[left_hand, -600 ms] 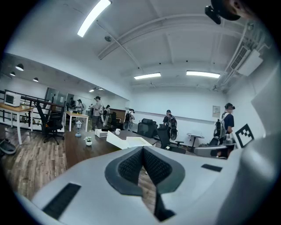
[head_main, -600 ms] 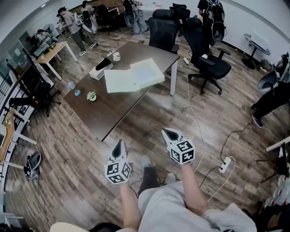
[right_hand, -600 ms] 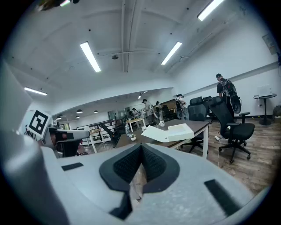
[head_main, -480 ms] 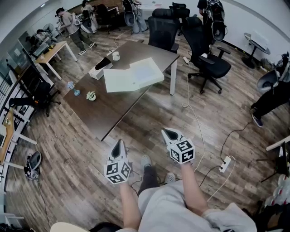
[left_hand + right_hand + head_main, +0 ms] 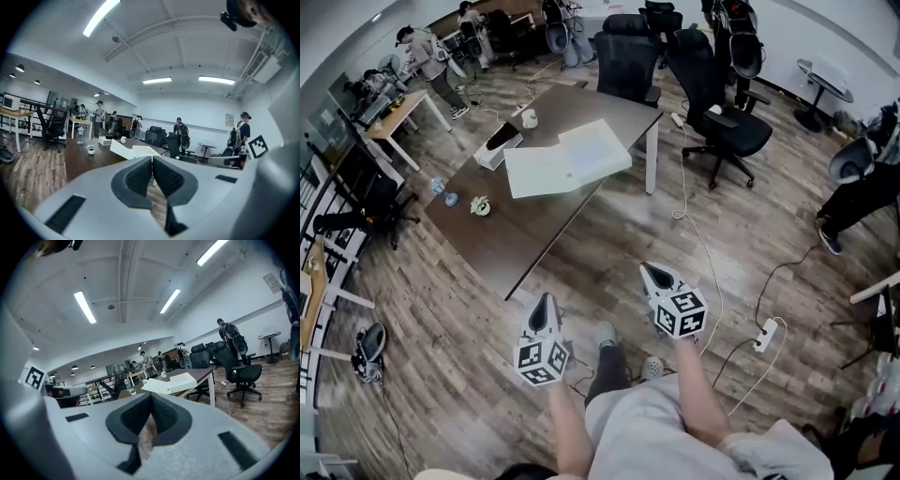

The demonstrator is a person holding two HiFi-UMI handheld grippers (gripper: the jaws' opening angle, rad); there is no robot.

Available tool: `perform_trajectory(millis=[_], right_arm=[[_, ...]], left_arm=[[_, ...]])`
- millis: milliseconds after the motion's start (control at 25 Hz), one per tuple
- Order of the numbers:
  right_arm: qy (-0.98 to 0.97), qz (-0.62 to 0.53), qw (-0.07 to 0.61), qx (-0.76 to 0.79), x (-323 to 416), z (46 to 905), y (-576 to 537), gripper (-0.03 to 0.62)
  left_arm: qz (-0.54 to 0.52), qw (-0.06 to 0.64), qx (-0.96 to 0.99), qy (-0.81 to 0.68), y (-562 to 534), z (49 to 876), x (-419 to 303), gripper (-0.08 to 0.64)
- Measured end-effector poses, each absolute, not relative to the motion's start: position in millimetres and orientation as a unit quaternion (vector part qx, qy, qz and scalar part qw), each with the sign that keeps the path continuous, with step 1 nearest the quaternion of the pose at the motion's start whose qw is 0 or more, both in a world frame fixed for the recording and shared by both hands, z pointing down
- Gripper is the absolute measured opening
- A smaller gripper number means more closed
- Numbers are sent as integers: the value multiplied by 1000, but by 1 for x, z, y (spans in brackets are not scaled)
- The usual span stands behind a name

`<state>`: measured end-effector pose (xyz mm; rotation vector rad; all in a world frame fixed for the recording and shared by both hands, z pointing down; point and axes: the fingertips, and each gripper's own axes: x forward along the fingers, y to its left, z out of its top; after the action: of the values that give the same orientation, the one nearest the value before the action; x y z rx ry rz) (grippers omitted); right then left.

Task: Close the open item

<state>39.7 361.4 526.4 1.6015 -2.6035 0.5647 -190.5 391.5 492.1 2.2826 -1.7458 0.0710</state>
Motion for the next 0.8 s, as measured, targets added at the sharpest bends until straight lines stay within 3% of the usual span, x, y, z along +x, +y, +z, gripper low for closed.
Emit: perform_trajectory(millis=[160,480,640,800], right_arm=[[-837,180,20,516,39,529,348,8],[-838,174,35,516,44,520,300,91],[-837,169,58,517,41,519,266,130],[-833,165,94,519,34,526,230,156]], left_arm=[[30,130,783,-607,369,493,-196,8],[29,138,793,-593,304,492,-187,12],[27,145,795,-589,259,492,-188,131],[24,151,799,-582,215,492,-194,140]])
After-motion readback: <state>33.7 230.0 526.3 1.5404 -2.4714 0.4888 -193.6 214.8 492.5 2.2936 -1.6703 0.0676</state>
